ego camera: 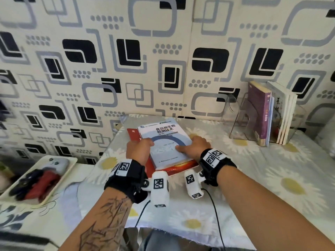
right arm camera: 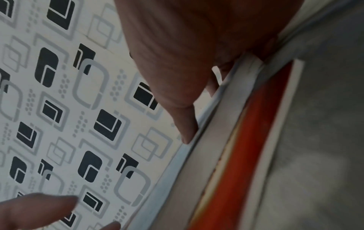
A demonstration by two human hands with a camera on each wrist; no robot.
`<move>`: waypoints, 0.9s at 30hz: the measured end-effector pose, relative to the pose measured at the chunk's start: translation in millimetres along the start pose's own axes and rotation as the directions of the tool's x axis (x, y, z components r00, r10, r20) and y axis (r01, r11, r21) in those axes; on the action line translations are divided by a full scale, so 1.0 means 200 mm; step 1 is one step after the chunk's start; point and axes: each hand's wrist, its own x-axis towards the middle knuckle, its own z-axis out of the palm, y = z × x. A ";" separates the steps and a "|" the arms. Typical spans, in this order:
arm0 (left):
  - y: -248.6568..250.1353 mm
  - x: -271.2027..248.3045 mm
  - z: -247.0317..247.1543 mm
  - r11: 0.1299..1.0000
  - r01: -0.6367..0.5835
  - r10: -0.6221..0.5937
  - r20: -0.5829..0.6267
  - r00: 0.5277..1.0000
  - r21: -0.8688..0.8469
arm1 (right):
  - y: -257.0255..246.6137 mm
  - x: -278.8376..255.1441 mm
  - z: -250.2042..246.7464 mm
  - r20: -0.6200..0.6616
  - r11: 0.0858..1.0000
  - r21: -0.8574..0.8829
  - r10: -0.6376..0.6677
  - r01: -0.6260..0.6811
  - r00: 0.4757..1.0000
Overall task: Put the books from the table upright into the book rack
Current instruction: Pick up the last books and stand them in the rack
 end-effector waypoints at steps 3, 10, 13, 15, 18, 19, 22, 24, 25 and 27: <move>-0.02 0.04 0.00 0.998 0.027 -0.028 -0.004 1.000 -0.050 | 0.00 -0.05 0.01 0.022 1.000 -0.011 0.013 -0.013 1.000; -0.04 0.03 -0.02 0.997 0.072 -0.070 0.172 0.983 -0.009 | 0.01 -0.15 0.04 0.078 0.999 -0.042 -0.013 0.016 0.997; -0.04 -0.01 -0.04 0.994 -0.033 0.054 0.197 0.979 -0.109 | 0.03 -0.16 0.01 0.086 0.991 0.133 -0.025 0.013 0.996; -0.02 -0.07 -0.03 0.969 -0.030 0.098 0.270 0.958 -0.245 | 0.05 -0.18 -0.03 0.064 0.928 0.371 -0.060 0.032 0.996; 0.06 -0.17 0.02 0.923 -0.007 0.178 0.413 0.893 -0.384 | 0.09 -0.23 -0.15 0.092 0.664 0.747 -0.147 0.030 0.985; 0.09 -0.20 0.04 0.913 -0.025 0.221 0.440 0.871 -0.408 | 0.12 -0.23 -0.19 0.101 0.579 0.815 -0.165 0.014 0.981; 0.15 -0.25 0.14 0.889 -0.149 0.363 0.467 0.806 -0.433 | 0.19 -0.24 -0.30 0.025 0.432 0.901 -0.129 0.034 0.991; 0.17 -0.28 0.22 0.862 -0.259 0.465 0.477 0.746 -0.435 | 0.23 -0.26 -0.38 -0.167 0.463 0.868 -0.066 0.178 0.984; 0.18 -0.29 0.26 0.850 -0.291 0.497 0.485 0.719 -0.439 | 0.26 -0.27 -0.42 -0.271 0.510 0.820 -0.050 0.258 0.961; 0.17 -0.31 0.33 0.831 -0.341 0.539 0.480 0.693 -0.440 | 0.28 -0.31 -0.46 -0.424 0.553 0.741 -0.055 0.381 0.904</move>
